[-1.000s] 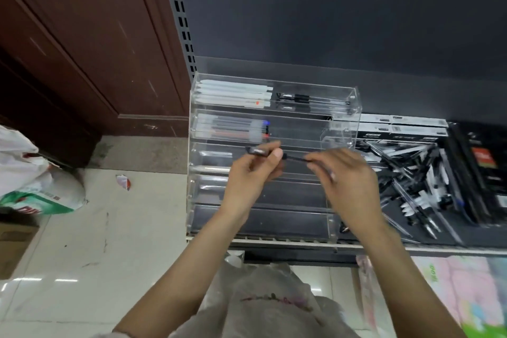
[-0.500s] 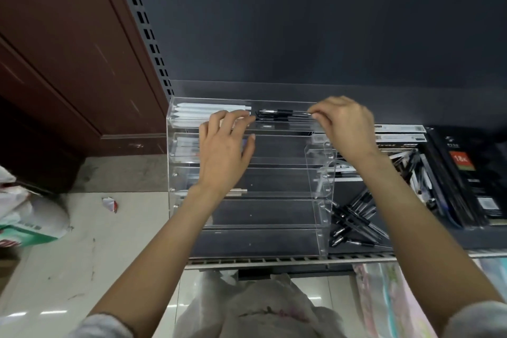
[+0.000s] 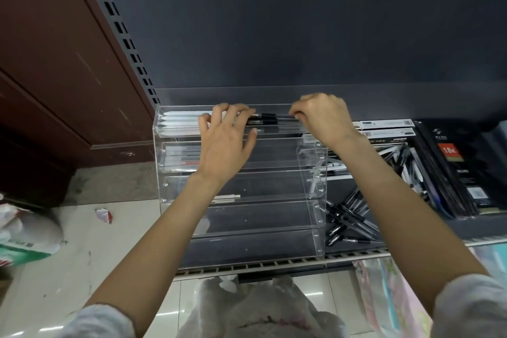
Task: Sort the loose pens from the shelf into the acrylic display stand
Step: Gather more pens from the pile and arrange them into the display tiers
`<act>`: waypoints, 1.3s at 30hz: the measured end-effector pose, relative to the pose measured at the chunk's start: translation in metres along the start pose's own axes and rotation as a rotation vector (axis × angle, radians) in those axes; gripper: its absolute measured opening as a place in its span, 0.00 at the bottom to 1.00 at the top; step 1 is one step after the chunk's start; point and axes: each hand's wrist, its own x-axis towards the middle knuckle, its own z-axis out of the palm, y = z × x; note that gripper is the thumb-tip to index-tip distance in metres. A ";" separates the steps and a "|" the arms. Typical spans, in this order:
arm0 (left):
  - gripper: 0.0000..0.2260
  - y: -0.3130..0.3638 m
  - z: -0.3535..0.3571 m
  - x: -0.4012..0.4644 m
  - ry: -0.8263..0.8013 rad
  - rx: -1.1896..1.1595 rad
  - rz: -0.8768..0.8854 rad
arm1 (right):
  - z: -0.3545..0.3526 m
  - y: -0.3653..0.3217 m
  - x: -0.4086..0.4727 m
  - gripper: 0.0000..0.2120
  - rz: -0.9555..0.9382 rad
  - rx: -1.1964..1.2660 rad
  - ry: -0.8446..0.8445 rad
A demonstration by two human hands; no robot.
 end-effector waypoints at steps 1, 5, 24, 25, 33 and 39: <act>0.16 0.000 0.000 0.001 -0.002 0.002 0.014 | 0.000 0.000 -0.001 0.09 0.003 0.025 0.018; 0.17 -0.002 0.002 0.003 -0.017 0.009 0.051 | 0.000 0.001 -0.013 0.11 -0.048 0.133 0.062; 0.14 0.170 -0.007 -0.108 -0.518 -0.788 0.177 | 0.070 0.055 -0.289 0.13 0.760 0.385 0.167; 0.17 0.180 0.002 -0.109 -0.568 -0.727 0.159 | 0.076 0.064 -0.292 0.13 0.766 0.393 0.120; 0.39 0.227 0.095 -0.094 -0.747 -0.042 0.098 | 0.101 0.129 -0.259 0.27 0.405 0.267 -0.383; 0.34 0.242 0.101 -0.113 -0.638 0.117 -0.106 | 0.106 0.151 -0.246 0.27 0.227 0.271 -0.442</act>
